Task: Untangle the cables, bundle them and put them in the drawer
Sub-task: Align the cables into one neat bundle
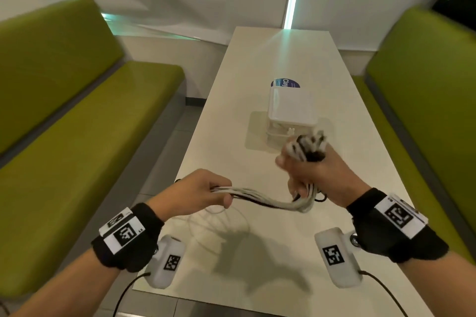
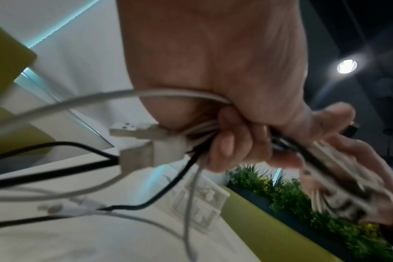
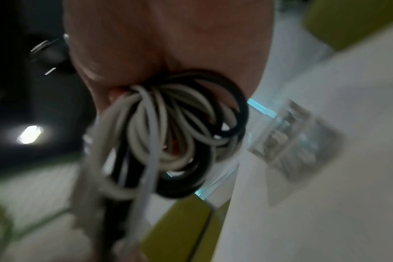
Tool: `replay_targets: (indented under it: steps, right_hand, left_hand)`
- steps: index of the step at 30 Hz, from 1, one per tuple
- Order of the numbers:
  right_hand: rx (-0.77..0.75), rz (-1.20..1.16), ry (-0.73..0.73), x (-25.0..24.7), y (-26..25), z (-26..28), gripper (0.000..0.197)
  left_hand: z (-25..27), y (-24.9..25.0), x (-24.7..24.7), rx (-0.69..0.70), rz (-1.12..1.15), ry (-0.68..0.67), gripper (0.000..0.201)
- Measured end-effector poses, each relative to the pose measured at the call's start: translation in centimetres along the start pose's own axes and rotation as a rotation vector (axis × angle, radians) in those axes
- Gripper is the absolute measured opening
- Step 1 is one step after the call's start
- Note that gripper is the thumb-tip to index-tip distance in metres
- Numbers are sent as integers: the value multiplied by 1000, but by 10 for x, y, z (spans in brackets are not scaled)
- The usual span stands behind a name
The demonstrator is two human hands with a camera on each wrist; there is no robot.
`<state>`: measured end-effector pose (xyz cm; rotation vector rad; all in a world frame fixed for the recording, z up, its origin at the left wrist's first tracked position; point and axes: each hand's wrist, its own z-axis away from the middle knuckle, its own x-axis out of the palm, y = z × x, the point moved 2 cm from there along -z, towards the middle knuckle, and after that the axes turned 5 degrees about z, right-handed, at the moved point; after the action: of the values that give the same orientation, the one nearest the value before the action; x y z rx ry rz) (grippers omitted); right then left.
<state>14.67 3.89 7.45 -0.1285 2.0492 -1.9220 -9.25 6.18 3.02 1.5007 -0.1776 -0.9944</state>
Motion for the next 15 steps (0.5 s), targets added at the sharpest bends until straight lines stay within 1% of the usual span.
replay_targets:
  steps: [1, 2, 3, 4, 6, 8, 10, 12, 13, 15]
  right_hand:
    - [28, 148, -73, 5, -1, 1, 35]
    - [43, 250, -129, 9, -1, 1, 39]
    - [47, 305, -155, 13, -2, -1, 42]
    - [42, 337, -149, 16, -2, -3, 43]
    - [23, 374, -115, 21, -2, -8, 43]
    - [12, 368, -114, 28, -1, -9, 36]
    - [-18, 347, -102, 34, 0, -9, 25]
    - [-41, 301, -71, 35, 4, -9, 16]
    - [-28, 238, -79, 34, 4, -9, 14]
    - [1, 112, -156, 31, 6, -9, 29]
  left_hand:
    - [0, 5, -2, 19, 4, -24, 39]
    - [-1, 10, -3, 44, 4, -26, 34]
    - [-2, 16, -4, 70, -1, -10, 26]
    - [-3, 22, -5, 94, -25, 18, 21]
    - [-6, 32, -7, 144, -145, 65, 18]
    - [-10, 42, -6, 201, -328, 65, 14]
    - [-15, 50, -5, 260, -492, 58, 18]
    - [-18, 58, -2, 311, -562, 99, 22]
    - [-20, 59, -1, 345, -574, 132, 24]
    - [-23, 62, 2, 394, -578, 194, 27]
